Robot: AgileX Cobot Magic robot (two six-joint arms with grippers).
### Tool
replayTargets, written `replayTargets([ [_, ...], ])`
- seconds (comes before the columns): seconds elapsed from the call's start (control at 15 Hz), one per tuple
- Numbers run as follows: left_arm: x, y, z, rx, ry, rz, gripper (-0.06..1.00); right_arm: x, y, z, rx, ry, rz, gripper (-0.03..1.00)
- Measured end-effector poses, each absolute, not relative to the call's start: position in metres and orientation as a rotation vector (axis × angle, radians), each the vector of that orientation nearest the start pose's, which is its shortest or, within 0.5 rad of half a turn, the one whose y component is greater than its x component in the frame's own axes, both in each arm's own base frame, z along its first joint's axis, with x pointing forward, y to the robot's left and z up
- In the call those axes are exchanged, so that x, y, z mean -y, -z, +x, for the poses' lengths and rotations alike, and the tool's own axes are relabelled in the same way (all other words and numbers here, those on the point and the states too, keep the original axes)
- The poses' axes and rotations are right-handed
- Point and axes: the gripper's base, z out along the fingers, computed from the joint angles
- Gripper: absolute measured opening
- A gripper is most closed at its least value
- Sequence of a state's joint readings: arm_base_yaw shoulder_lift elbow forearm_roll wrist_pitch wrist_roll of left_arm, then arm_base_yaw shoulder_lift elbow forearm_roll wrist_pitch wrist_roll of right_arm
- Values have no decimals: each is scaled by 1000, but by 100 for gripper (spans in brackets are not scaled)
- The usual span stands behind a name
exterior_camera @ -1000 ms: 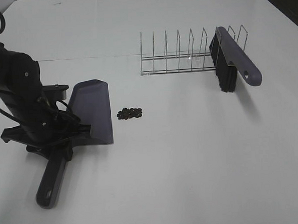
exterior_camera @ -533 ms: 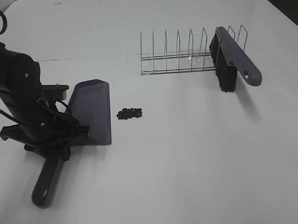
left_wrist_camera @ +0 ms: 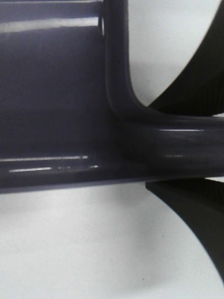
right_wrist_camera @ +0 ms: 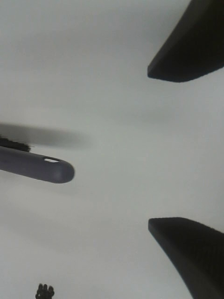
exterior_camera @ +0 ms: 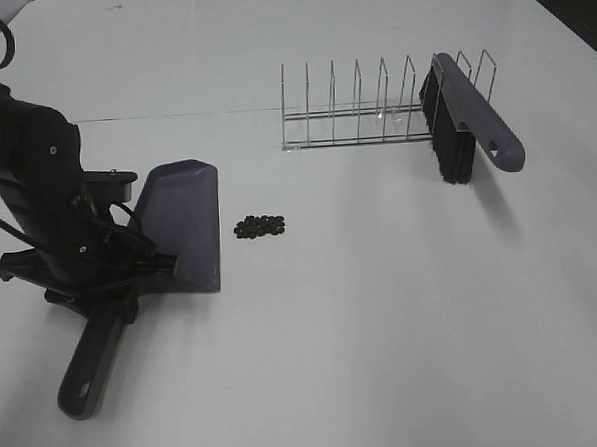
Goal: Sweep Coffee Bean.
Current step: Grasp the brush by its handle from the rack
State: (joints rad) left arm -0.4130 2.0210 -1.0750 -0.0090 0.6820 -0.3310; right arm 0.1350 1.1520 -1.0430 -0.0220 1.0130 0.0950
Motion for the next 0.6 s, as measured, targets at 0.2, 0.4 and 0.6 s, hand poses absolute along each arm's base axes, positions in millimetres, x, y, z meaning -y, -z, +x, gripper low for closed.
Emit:
replayTargets([
  [0.2,137,-94,312,-3114,25,117,33,-42,-330,323,-2657,-37,-102,75],
  [0.4,137,-94,312,-3115,24,117,33,-49,-314,377,-2670,-30,-123,73],
  [0.6,137,-94,312,-3115,24,117,33,-56,-282,424,-2695,-25,-137,73],
])
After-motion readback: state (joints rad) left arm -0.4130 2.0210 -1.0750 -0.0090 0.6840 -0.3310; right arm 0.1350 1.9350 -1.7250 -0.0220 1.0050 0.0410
